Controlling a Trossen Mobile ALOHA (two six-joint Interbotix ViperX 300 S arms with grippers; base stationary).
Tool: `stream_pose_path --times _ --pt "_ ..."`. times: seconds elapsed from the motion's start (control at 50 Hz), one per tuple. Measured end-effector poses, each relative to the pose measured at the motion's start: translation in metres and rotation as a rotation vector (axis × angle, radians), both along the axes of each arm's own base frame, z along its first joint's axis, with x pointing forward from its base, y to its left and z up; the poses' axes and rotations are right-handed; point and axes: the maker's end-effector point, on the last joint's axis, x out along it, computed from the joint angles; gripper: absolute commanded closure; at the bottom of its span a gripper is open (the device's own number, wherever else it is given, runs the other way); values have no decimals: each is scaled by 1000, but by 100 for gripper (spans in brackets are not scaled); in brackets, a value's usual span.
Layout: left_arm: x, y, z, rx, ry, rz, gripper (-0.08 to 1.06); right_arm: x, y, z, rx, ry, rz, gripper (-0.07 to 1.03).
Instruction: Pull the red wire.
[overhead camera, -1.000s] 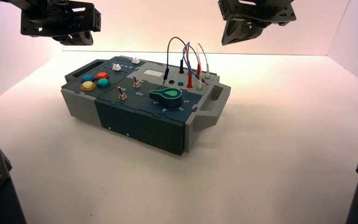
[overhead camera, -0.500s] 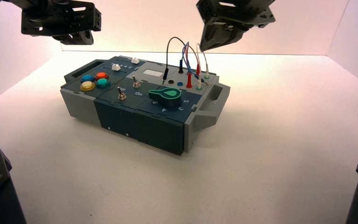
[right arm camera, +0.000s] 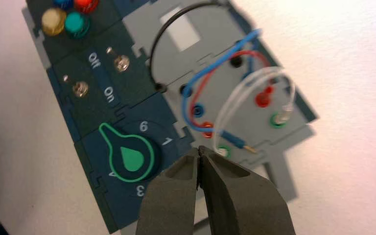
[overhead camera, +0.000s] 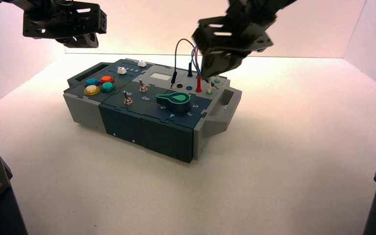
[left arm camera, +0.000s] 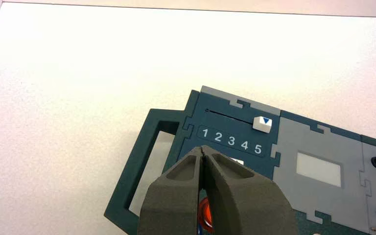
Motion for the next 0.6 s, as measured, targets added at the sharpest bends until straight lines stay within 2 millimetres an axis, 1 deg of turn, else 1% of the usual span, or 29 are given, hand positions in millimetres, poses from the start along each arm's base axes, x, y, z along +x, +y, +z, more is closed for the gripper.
stream_pose_path --times 0.14,0.32,0.6 --pt "0 0 0 1 1 -1 101 -1 9 0 1 1 21 99" --pt "0 0 0 2 1 -2 101 -6 17 1 6 -1 43 99" --pt "0 0 0 1 0 -1 101 -6 17 -7 -9 15 43 99"
